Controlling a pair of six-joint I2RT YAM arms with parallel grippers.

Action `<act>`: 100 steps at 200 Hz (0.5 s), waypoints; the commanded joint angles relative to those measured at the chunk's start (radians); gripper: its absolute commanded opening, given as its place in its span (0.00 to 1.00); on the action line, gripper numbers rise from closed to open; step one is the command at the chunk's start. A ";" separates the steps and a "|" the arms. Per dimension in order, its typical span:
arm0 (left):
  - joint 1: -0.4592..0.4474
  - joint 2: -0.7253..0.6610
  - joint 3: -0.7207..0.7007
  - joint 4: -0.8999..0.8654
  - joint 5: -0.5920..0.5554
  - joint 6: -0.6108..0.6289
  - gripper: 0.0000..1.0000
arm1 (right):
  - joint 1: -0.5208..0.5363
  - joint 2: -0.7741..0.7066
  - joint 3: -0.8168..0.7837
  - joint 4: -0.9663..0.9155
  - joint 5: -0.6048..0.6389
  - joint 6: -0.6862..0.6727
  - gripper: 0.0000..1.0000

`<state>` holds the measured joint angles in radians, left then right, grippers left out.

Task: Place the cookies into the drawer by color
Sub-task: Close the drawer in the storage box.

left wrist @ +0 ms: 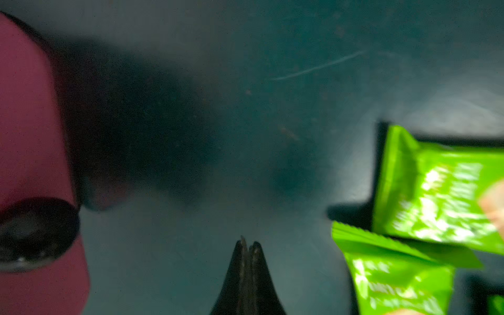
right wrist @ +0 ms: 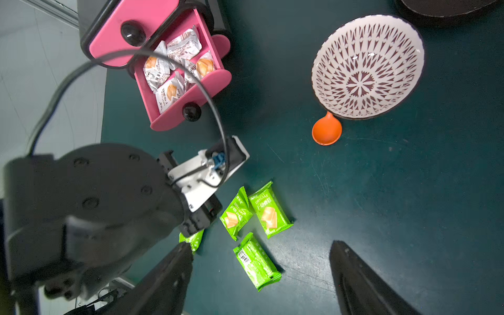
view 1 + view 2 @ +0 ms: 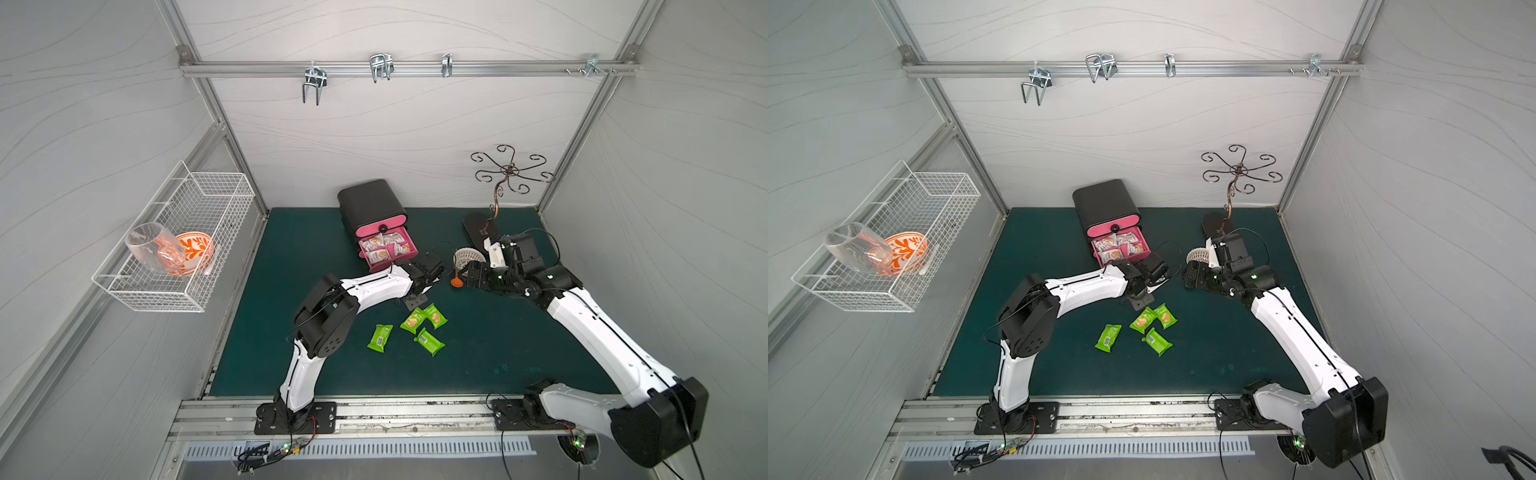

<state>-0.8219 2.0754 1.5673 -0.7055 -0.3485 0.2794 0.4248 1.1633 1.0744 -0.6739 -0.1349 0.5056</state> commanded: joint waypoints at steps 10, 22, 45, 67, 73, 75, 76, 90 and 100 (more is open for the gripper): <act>0.026 0.075 0.124 0.021 -0.179 0.009 0.00 | -0.004 -0.026 -0.001 -0.010 -0.004 0.004 0.83; 0.043 0.100 0.136 0.032 -0.191 0.022 0.00 | -0.004 -0.031 -0.002 -0.009 -0.002 0.006 0.83; 0.082 0.117 0.149 0.048 -0.193 0.015 0.00 | -0.004 -0.037 0.001 -0.012 0.001 0.004 0.83; 0.110 0.107 0.155 0.066 -0.203 0.009 0.00 | -0.004 -0.043 0.000 -0.015 0.008 0.001 0.83; 0.115 0.101 0.152 0.075 -0.209 0.011 0.00 | -0.005 -0.043 -0.001 -0.014 0.009 0.001 0.83; 0.116 0.100 0.152 0.077 -0.210 0.013 0.00 | -0.006 -0.043 -0.001 -0.014 0.010 0.002 0.83; 0.117 0.098 0.151 0.080 -0.211 0.014 0.00 | -0.005 -0.043 -0.001 -0.013 0.010 0.001 0.83; 0.127 0.082 0.145 0.106 -0.221 0.019 0.00 | -0.005 -0.040 -0.001 -0.014 0.008 0.001 0.83; 0.134 0.073 0.143 0.120 -0.224 0.019 0.00 | -0.005 -0.038 0.001 -0.011 0.004 0.002 0.84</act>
<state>-0.7052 2.1738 1.6768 -0.6540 -0.5308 0.2935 0.4248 1.1412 1.0744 -0.6743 -0.1329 0.5060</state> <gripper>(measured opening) 0.052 0.834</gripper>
